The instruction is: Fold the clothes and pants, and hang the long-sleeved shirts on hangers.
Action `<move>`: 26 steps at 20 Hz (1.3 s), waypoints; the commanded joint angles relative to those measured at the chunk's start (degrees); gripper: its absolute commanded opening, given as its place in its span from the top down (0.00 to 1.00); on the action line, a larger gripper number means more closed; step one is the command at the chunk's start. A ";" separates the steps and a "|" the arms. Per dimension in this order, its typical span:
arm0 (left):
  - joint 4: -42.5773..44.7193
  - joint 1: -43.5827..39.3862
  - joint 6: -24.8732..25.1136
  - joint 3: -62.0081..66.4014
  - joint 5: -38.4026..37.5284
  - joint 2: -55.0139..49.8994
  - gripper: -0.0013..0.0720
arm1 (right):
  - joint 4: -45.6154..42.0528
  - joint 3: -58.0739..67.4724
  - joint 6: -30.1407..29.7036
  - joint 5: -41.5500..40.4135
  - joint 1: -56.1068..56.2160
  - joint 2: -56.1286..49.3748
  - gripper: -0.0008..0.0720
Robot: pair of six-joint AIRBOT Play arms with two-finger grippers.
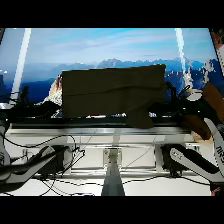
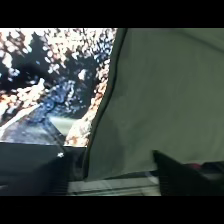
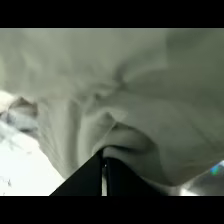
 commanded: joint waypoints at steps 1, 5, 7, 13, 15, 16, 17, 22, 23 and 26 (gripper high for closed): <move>-0.96 0.07 4.55 -0.07 -1.62 -6.38 0.16 | 0.72 0.00 1.49 -4.98 4.11 3.89 0.97; -0.98 0.07 8.22 -0.07 -2.78 -11.30 0.41 | 1.18 0.02 1.46 -5.05 4.39 3.89 0.97; -0.96 0.04 9.92 -0.09 -3.52 -12.57 0.44 | 1.40 0.11 1.46 -5.20 4.39 3.89 0.97; -2.58 0.04 12.59 0.00 -4.87 -13.18 0.97 | 1.40 6.01 1.44 -5.53 4.39 3.89 0.97; -7.13 0.04 15.47 0.59 -5.77 -13.14 0.97 | 1.42 8.76 1.46 -5.84 4.39 3.89 0.97; -10.43 0.04 16.11 1.44 -6.82 -13.14 0.97 | 1.77 10.10 1.49 -5.81 4.39 3.89 0.97; -13.86 0.04 16.11 2.62 -7.87 -13.14 0.97 | 2.58 11.32 1.53 -5.81 4.37 3.89 0.97; -25.16 -3.82 16.63 14.80 -9.40 -12.11 0.97 | 5.57 16.81 6.69 -12.24 4.37 3.89 0.97; -25.16 -5.75 15.89 17.90 -7.87 -12.07 0.97 | 5.55 17.40 8.55 -15.74 4.37 3.87 0.97; -25.18 -12.52 14.97 25.03 5.99 -12.09 0.97 | 5.60 17.79 11.47 -28.22 4.39 2.97 0.97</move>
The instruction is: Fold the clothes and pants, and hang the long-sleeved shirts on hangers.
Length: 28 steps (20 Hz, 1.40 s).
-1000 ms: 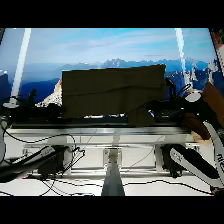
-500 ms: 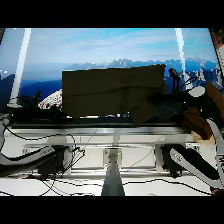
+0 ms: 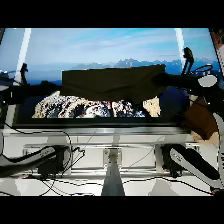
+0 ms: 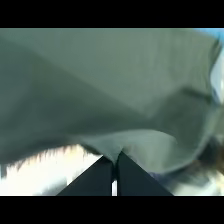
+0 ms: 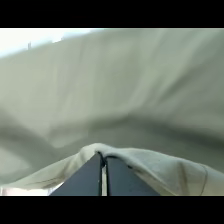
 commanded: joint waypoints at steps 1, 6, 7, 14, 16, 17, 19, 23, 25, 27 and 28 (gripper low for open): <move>-2.32 -7.13 -0.44 7.52 16.92 0.15 0.97 | 0.81 1.68 4.37 -12.90 0.04 -1.88 0.97; -2.32 -14.88 0.00 7.85 42.12 -1.51 0.97 | 2.80 8.15 4.90 -16.92 0.04 -13.35 0.97; -2.32 -16.31 0.00 7.85 44.87 -2.36 0.97 | 3.41 9.75 4.90 -17.92 0.04 -15.65 0.97; -2.34 -22.03 -0.02 7.85 49.68 -12.94 0.66 | 4.35 14.97 4.81 -31.45 5.70 -26.77 0.66; -2.34 -21.99 -0.28 7.85 49.57 -14.58 0.03 | 1.73 14.97 4.76 -32.13 7.02 -27.26 0.25; -2.27 -21.88 -0.20 7.85 49.59 -14.67 0.02 | -0.66 14.97 4.76 -31.45 7.34 -27.21 0.26; -2.27 -20.94 -0.20 7.87 49.48 -13.92 0.02 | -4.63 14.97 4.79 -28.63 7.54 -27.19 0.26; -2.05 -13.84 -2.86 7.93 42.60 -11.87 0.03 | -9.51 14.97 4.81 -23.71 7.41 -27.19 0.26; 4.31 -9.05 -9.44 8.55 34.05 -12.70 0.03 | -9.46 14.97 4.81 -22.80 7.41 -27.21 0.26; 16.11 -6.27 -13.46 11.58 22.05 -15.21 0.03 | -9.33 14.97 4.83 -22.58 7.43 -27.21 0.26; 18.53 -5.77 -13.62 13.29 17.35 -16.74 0.03 | -9.16 14.97 4.83 -22.21 7.43 -27.21 0.26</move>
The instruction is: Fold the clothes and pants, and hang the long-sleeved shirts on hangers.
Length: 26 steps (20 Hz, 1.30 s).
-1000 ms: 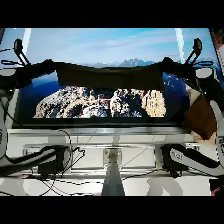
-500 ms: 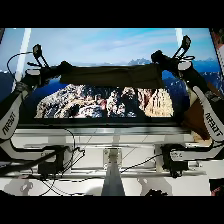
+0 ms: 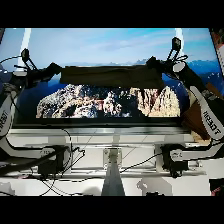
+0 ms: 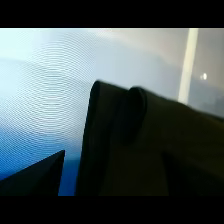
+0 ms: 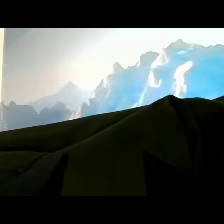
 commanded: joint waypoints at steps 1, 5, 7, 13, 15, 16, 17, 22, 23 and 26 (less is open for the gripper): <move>10.78 3.69 -5.03 4.50 -17.51 -4.02 0.03 | -0.66 0.07 0.04 2.05 0.07 -0.07 0.26; 5.66 1.16 -1.38 9.38 -18.25 -9.75 0.03 | -0.52 0.07 0.04 5.57 0.17 -0.07 0.26; 5.14 -1.22 0.00 11.32 -17.03 -11.76 0.07 | -0.52 0.07 0.04 7.48 0.17 -0.07 0.27; 11.15 -5.05 -0.20 14.71 -13.27 -11.17 0.97 | -0.17 1.18 0.00 12.57 1.46 0.07 0.58; 21.99 -5.18 -4.22 16.57 -18.36 -7.56 0.97 | -0.17 3.19 0.02 13.42 3.76 0.07 0.58; 26.73 -5.16 -5.55 17.11 -21.27 -4.76 0.97 | -0.17 4.35 0.02 13.40 5.33 0.07 0.69; 29.62 -5.16 -5.64 17.29 -24.28 -1.40 0.97 | -0.20 5.57 0.02 13.16 7.45 0.04 0.93; 30.80 -5.18 -5.49 17.29 -36.09 16.00 0.97 | -0.48 9.07 3.32 9.35 20.92 -1.70 0.97; 29.16 -5.18 -5.51 17.29 -37.46 19.19 0.97 | -0.50 10.10 5.86 8.98 24.13 -2.75 0.97; 21.99 -5.18 -5.49 17.27 -38.47 26.75 0.97 | -0.48 15.41 11.17 7.76 33.16 -7.98 0.97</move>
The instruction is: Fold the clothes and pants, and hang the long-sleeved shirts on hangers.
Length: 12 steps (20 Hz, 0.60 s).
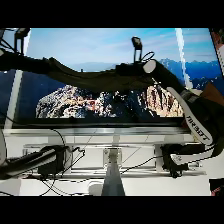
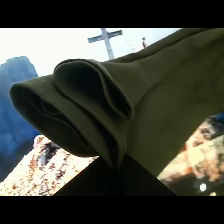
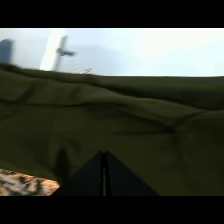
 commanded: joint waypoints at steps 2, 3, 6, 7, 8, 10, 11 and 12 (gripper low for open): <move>-10.29 -0.04 -0.20 0.09 -3.26 10.29 0.97 | 0.02 9.22 10.43 -1.18 13.31 -8.46 0.97; -12.85 -0.04 -0.17 0.09 -3.23 11.13 0.97 | 0.15 12.07 11.87 -1.20 15.93 -10.84 0.97; -14.53 -0.07 -0.20 0.07 -3.23 11.13 0.97 | 0.17 18.93 13.31 -0.81 21.18 -15.15 0.97; -14.56 -0.07 -0.20 -0.04 -3.23 10.75 0.97 | -0.66 19.63 13.27 -0.85 21.84 -15.23 0.97; -14.56 -0.13 -0.20 -0.17 -3.23 10.38 0.97 | -2.01 19.98 13.27 -0.07 21.64 -15.06 0.97; -14.58 -1.57 -0.22 -0.28 -3.19 8.94 0.97 | -6.99 20.26 13.27 4.37 18.93 -14.47 0.97; -14.60 -2.95 -0.28 -0.28 -3.04 8.00 0.97 | -9.42 20.41 13.27 8.44 16.41 -14.05 0.97; -15.04 -5.01 -0.57 -0.28 -2.99 6.67 0.97 | -11.39 20.41 13.29 12.28 13.55 -13.53 0.97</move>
